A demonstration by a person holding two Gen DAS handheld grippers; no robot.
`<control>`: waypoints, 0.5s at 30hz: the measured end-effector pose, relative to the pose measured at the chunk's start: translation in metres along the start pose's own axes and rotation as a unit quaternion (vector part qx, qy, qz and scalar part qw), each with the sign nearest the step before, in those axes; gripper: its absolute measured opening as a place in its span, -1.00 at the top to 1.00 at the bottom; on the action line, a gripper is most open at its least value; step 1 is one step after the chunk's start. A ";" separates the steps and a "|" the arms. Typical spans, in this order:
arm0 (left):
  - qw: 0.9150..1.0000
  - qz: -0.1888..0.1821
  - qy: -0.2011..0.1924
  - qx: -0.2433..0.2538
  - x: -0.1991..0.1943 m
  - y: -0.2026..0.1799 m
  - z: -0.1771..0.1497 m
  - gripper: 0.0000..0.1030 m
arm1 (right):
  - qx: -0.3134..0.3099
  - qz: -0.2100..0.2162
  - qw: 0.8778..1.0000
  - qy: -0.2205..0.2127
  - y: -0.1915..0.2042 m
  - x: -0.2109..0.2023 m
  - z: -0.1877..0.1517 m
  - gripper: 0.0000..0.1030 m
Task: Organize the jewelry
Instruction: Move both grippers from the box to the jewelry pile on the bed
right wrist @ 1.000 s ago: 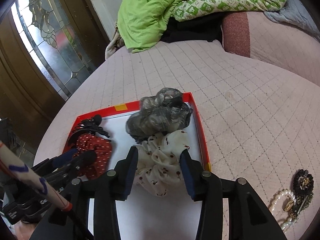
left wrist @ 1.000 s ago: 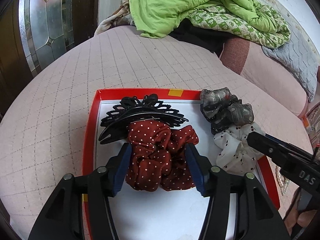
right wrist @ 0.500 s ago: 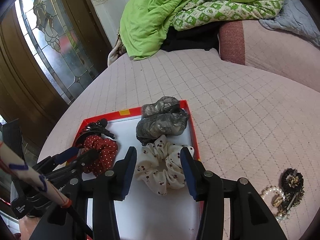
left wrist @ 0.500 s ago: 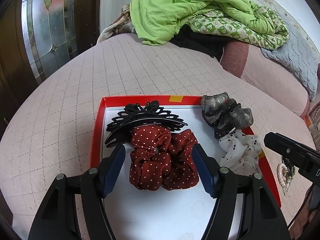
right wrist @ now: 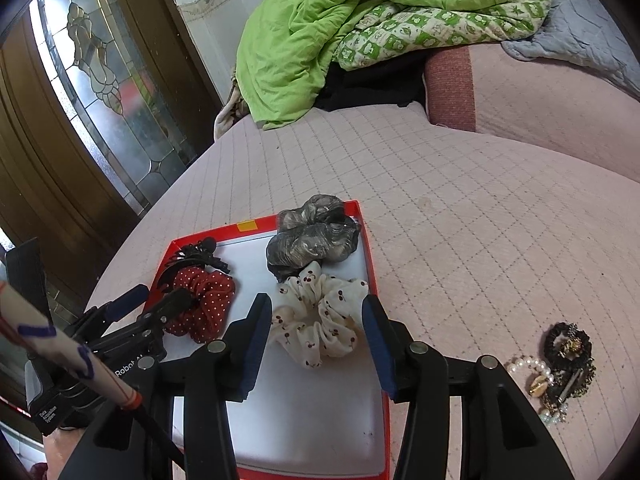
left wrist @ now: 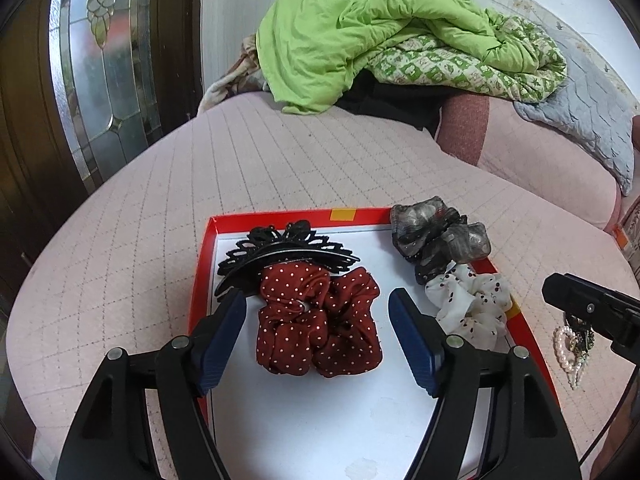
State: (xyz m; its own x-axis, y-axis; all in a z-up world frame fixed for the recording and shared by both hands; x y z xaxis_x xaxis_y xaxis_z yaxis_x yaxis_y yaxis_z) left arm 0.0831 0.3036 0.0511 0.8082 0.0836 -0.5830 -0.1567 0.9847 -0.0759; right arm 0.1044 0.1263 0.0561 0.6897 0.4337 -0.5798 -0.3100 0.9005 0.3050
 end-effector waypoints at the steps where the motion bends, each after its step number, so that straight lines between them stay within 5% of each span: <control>1: 1.000 0.001 -0.004 0.002 -0.002 -0.001 0.000 -0.42 | 0.001 0.000 1.000 -0.001 -0.001 -0.002 -0.001 0.00; 15: 0.999 0.004 -0.036 0.013 -0.027 -0.017 -0.001 -0.44 | 0.020 -0.004 1.000 -0.014 -0.019 -0.040 -0.010 -0.01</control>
State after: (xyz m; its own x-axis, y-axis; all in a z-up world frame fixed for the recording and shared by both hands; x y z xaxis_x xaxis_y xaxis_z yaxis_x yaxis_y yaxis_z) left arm 0.0634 0.2840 0.0675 0.8462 0.1022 -0.5230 -0.1499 0.9875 -0.0496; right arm 0.0762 0.0923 0.0659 0.7102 0.4254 -0.5609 -0.2789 0.9016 0.3307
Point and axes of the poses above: each gripper's, at about its wrist camera, not at the fingertips, and x roughly the way its jaws point, y to its left, z to its top, the point moved 5 cm from there along x, roughly the way its jaws point, and after that the axes turned 8 degrees about -y, right-handed, at the moved point
